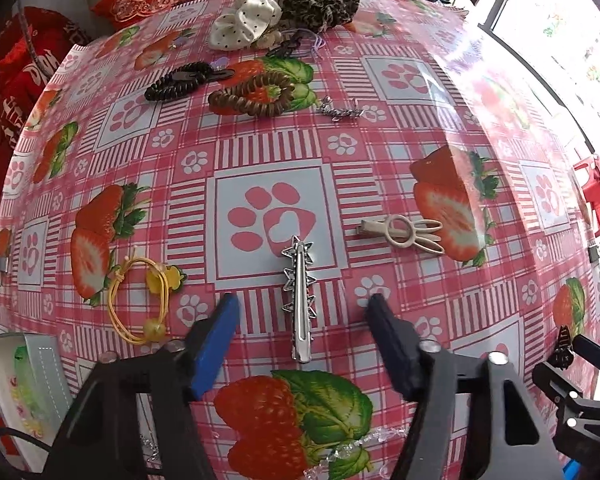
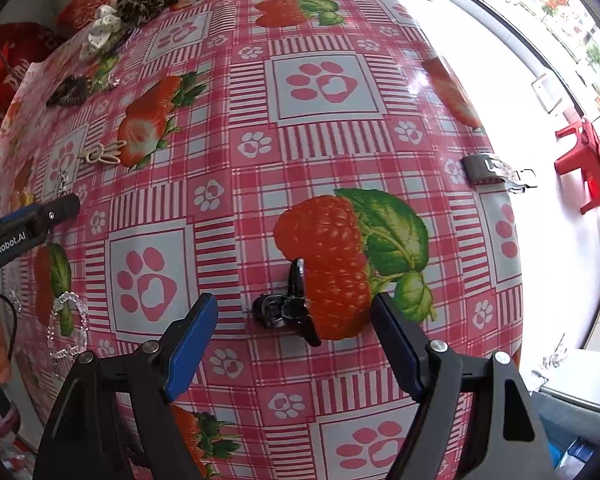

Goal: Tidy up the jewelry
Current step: 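Grasp the black claw clip with the right tool while the left tool grasps the silver spiky barrette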

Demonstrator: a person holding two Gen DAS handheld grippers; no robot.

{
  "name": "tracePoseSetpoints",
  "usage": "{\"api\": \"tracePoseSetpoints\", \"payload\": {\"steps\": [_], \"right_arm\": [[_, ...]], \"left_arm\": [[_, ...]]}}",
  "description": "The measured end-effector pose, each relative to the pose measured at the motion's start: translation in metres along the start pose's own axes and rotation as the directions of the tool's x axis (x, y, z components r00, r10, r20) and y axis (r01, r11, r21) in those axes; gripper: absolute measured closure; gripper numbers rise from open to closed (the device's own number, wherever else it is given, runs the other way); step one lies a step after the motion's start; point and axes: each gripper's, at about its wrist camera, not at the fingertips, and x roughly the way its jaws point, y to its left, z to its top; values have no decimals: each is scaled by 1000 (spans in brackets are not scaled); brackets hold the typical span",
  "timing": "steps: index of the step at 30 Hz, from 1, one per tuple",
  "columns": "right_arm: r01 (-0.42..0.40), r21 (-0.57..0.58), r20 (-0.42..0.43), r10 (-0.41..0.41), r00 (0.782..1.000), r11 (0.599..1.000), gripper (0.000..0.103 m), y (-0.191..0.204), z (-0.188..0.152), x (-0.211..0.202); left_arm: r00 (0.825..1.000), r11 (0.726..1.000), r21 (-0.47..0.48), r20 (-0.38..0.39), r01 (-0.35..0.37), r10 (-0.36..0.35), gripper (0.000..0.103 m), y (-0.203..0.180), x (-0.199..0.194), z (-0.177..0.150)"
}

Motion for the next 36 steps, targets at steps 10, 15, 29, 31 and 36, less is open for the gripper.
{"api": "tracePoseSetpoints", "payload": {"steps": [10, 15, 29, 31, 36], "right_arm": [[25, -70, 32, -23, 999, 997, 64, 20, -5, -6], [30, -87, 51, -26, 998, 996, 76, 32, -4, -9], [-112, -18, 68, 113, 991, 994, 78, 29, 4, -33], [-121, -15, 67, 122, 990, 993, 78, 29, 2, -37], [-132, -24, 67, 134, 989, 991, 78, 34, -3, -45]], "left_arm": [[1000, 1000, 7, 5, 17, -17, 79, 0, -7, 2], [999, 999, -1, 10, 38, -38, 79, 4, -13, -3], [995, 997, -28, 56, 79, -77, 79, 27, -55, -26], [995, 996, -30, 59, 84, -82, 79, 30, -60, -31], [994, 995, -38, 74, 89, -86, 79, 38, -76, -43]]}}
